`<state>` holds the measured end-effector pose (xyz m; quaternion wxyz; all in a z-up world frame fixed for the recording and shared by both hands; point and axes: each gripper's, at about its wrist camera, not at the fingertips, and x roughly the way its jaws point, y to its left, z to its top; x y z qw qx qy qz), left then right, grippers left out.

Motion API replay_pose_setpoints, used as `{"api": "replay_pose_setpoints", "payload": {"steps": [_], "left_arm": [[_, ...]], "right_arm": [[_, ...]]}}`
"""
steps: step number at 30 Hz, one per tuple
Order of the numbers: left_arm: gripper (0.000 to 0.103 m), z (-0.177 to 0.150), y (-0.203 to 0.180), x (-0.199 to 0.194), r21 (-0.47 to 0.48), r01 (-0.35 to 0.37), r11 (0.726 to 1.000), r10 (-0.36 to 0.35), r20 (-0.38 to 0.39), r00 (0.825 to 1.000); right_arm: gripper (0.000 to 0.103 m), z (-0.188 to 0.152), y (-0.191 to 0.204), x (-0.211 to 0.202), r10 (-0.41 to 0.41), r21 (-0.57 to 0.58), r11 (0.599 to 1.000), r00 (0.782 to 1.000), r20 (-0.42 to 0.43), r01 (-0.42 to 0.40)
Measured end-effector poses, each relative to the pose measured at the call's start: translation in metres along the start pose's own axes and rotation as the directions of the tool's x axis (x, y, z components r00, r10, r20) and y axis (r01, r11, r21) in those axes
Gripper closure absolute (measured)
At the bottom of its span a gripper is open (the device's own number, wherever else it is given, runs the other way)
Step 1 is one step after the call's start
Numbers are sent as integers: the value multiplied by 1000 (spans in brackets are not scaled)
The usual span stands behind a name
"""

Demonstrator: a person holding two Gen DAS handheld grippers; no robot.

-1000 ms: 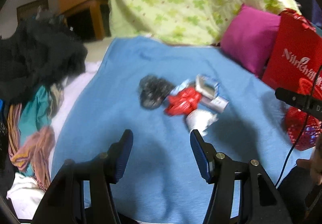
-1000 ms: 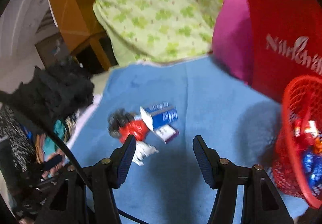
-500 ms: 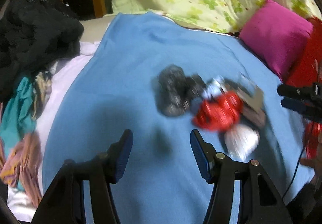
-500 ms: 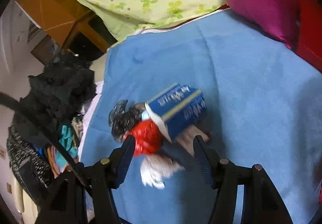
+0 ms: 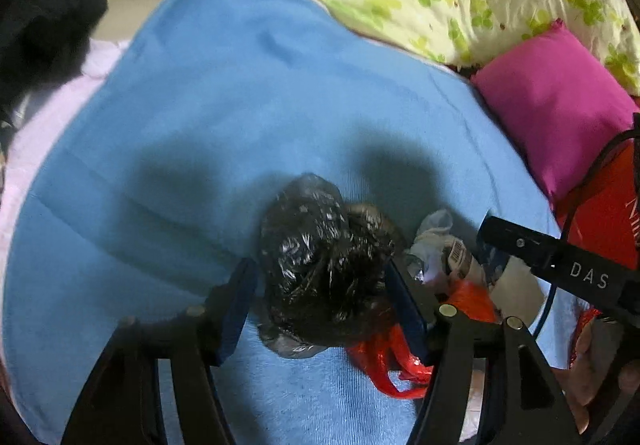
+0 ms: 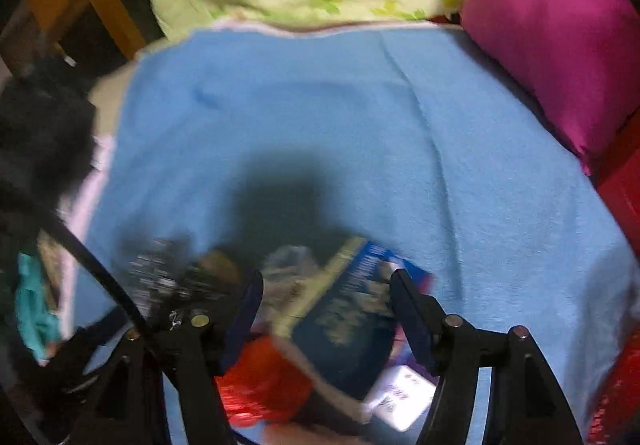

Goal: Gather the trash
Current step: 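Grasp the blue toothpaste box with the right tool while the left tool grasps the black plastic bag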

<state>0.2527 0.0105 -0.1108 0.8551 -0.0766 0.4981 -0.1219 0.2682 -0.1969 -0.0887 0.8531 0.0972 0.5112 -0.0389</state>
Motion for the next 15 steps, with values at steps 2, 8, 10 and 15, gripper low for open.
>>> {"api": "replay_pose_setpoints", "payload": {"steps": [2, 8, 10, 15], "left_arm": [[36, -6, -4, 8, 17, 13, 1000, -13, -18, 1000], [62, -19, -6, 18, 20, 60, 998, -59, -56, 997], [67, -24, -7, 15, 30, 60, 998, -58, -43, 997], [74, -40, -10, -7, 77, 48, 996, -48, 0, 999]], "right_arm": [[31, -3, -6, -4, -9, -6, 1000, 1000, 9, 9], [30, -19, -57, -12, 20, 94, 995, 997, -77, -13], [30, -29, -79, -11, 68, 153, 987, 993, -96, -53], [26, -50, -125, -3, 230, 323, 927, 969, -89, -191]]}}
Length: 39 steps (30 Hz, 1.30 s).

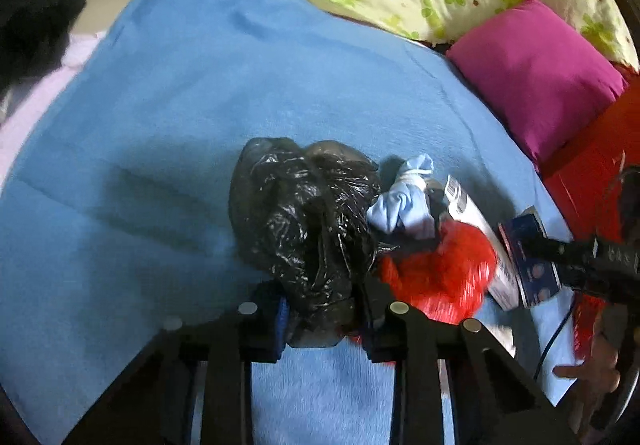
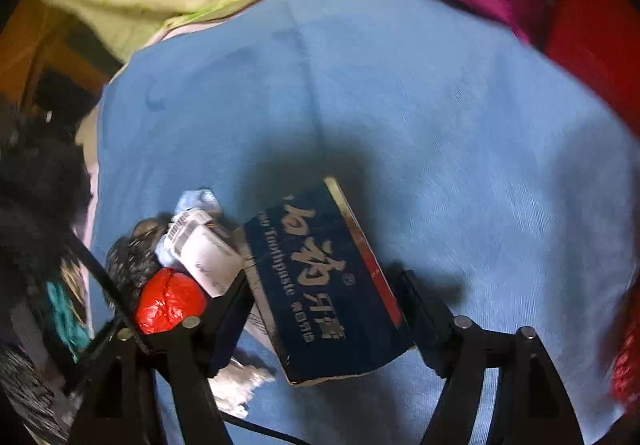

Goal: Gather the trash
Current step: 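Grasp the blue toothpaste box with the right tool while the left tool grasps the black plastic bag, then carry the toothpaste box and black bag over the red mesh basket with both tools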

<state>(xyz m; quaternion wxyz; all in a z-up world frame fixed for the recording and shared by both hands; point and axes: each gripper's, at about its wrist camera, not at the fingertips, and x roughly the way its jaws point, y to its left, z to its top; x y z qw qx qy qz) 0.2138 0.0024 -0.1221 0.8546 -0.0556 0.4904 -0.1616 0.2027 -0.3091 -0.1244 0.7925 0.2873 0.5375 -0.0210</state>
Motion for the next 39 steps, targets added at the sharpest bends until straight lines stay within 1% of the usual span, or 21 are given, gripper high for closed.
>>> {"api": "replay_pose_setpoints", "payload": {"steps": [2, 4, 8, 10, 11, 13, 16, 20, 23, 25, 29, 35, 39], "left_arm": [[74, -7, 1, -12, 10, -12, 1000, 12, 20, 1000], [75, -17, 6, -31, 5, -14, 1000, 13, 49, 999], [75, -33, 15, -65, -16, -37, 999, 38, 96, 995], [75, -41, 16, -80, -20, -48, 999, 50, 116, 992], [75, -47, 15, -91, -22, -57, 998, 60, 128, 990], [75, -55, 11, -103, -25, -66, 998, 69, 145, 987], [75, -68, -5, -130, -23, -84, 996, 87, 184, 979], [75, -77, -36, -157, 8, -126, 992, 120, 232, 965], [75, -84, -61, -179, 41, -144, 989, 127, 276, 953], [74, -88, -80, -194, 70, -184, 980, 155, 303, 940], [74, -97, -115, -215, 129, -229, 965, 169, 362, 917], [74, -109, -155, -236, 183, -257, 949, 164, 409, 898], [74, -115, -171, -241, 206, -265, 942, 161, 415, 896]], "right_arm": [[26, -1, -10, 0, 49, 40, 998, 999, -10, -49], [28, -7, -13, -6, 64, 50, 997, 998, 10, -64], [32, -21, -5, -17, 50, -5, 999, 998, 37, -50], [33, -29, -8, -27, 49, -33, 998, 997, 67, -47], [33, -28, -7, -26, 54, -41, 998, 996, 76, -51], [33, -38, -5, -42, 84, -58, 995, 992, 98, -79], [33, -57, 0, -70, 137, -107, 987, 981, 139, -123], [33, -81, 10, -116, 192, -190, 970, 959, 208, -153], [33, -104, 14, -155, 225, -254, 955, 935, 275, -155], [33, -118, 13, -177, 246, -276, 948, 919, 309, -161], [33, -139, 3, -214, 259, -310, 940, 889, 378, -142], [33, -159, -12, -258, 272, -318, 939, 845, 460, -129], [33, -170, -22, -278, 270, -324, 940, 819, 506, -109]]}}
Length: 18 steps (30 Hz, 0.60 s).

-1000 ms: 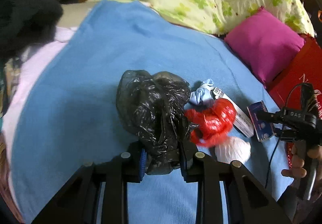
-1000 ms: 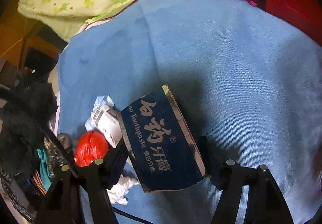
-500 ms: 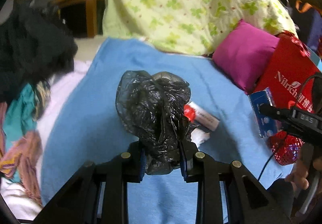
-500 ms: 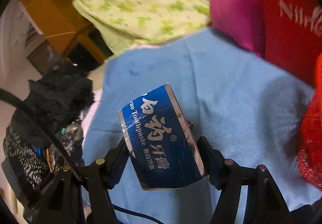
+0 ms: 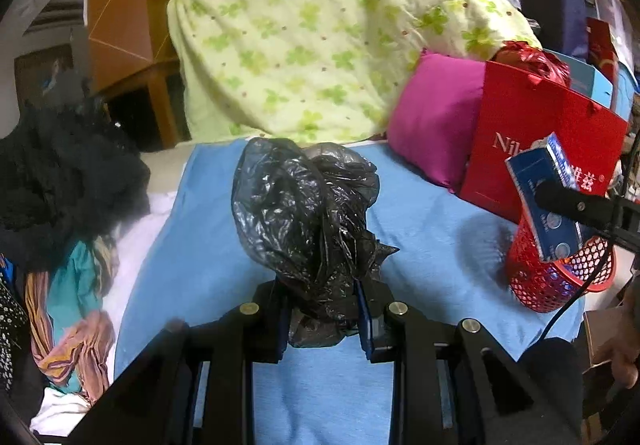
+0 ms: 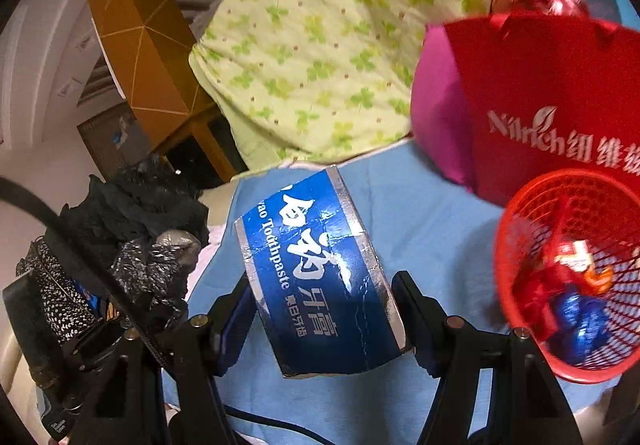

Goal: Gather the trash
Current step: 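Carry the toothpaste box and black bag over the red mesh basket with both tools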

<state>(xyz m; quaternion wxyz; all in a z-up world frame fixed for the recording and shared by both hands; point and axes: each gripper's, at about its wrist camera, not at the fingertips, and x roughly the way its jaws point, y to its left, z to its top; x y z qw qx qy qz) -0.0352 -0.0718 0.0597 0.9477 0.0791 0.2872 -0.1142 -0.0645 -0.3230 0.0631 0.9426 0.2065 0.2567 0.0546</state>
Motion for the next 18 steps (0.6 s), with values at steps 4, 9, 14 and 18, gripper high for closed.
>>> {"api": "replay_pose_setpoints", "payload": {"steps": [4, 9, 14, 18], "left_arm": [[74, 0, -14, -7, 26, 0, 1000, 0, 5, 1000], [74, 1, -31, -12, 56, 6, 998, -6, 13, 1000], [74, 3, -45, -12, 81, 11, 997, -13, 16, 1000], [74, 5, -56, -10, 99, 21, 995, -22, 11, 1000]], "right_arm": [[33, -4, -7, -19, -14, -4, 1000, 999, 40, 15], [33, -5, -21, -32, -38, 9, 999, 997, 64, 38], [33, -5, -35, -42, -57, 28, 998, 995, 84, 54], [33, -3, -48, -49, -63, 48, 997, 994, 94, 59]]}}
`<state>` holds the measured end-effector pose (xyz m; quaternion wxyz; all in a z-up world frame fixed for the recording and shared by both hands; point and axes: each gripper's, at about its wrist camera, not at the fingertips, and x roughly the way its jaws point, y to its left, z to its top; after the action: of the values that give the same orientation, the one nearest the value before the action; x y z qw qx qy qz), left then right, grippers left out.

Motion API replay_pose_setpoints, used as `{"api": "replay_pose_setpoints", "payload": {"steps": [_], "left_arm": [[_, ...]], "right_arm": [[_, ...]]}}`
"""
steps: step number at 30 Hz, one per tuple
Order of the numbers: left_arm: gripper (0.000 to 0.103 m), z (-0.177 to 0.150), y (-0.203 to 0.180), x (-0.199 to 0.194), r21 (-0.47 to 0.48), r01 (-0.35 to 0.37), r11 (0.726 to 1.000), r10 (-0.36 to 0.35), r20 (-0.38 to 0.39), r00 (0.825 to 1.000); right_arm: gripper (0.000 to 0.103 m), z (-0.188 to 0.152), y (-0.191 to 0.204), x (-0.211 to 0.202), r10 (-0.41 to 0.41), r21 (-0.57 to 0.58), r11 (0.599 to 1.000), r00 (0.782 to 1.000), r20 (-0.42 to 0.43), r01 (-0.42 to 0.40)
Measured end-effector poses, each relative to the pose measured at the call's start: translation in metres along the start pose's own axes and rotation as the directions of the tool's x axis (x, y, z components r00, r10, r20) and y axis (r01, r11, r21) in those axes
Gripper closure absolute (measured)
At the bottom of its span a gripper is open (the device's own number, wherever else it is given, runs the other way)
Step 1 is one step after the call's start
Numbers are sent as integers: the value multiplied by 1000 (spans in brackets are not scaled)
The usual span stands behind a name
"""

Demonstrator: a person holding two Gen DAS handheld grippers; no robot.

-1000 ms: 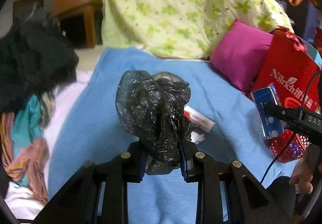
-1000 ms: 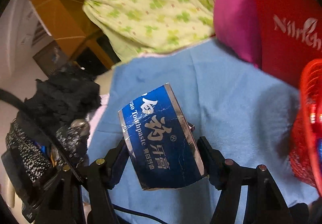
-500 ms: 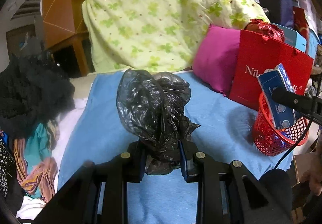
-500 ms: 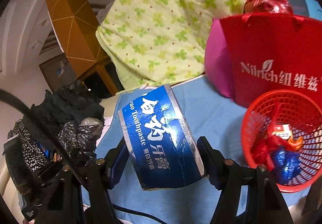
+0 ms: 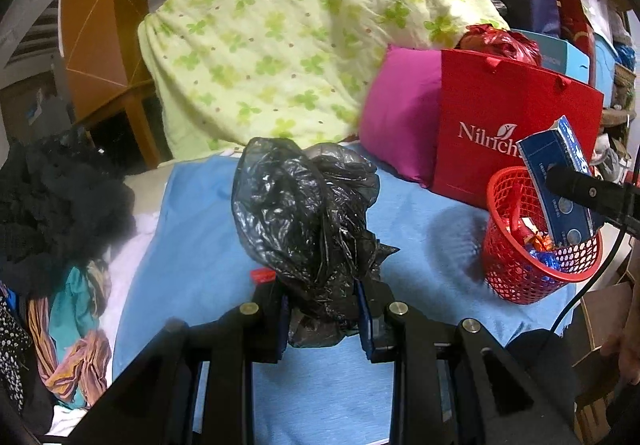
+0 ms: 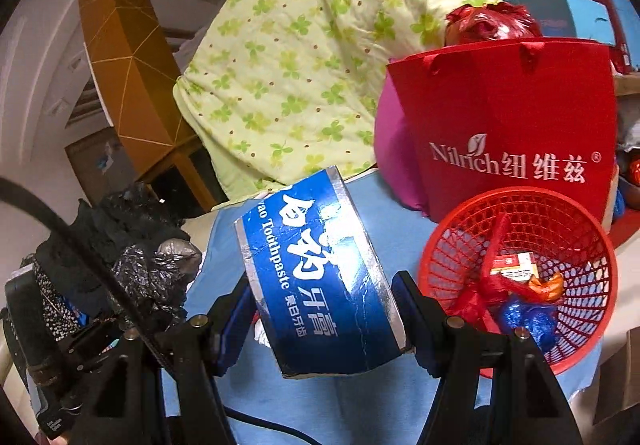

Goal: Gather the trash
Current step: 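Carry the toothpaste box and black bag over the red mesh basket with both tools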

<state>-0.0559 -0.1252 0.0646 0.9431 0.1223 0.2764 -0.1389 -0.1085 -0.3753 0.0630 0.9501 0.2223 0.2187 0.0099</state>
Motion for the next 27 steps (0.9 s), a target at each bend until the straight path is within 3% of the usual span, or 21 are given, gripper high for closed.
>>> {"api": "replay_pose_setpoints", "payload": {"steps": [27], "left_arm": [[73, 10, -41, 4, 85, 32, 996, -31, -13, 999]], "right_arm": [[33, 3, -38, -17, -42, 62, 997, 999, 24, 41]]}}
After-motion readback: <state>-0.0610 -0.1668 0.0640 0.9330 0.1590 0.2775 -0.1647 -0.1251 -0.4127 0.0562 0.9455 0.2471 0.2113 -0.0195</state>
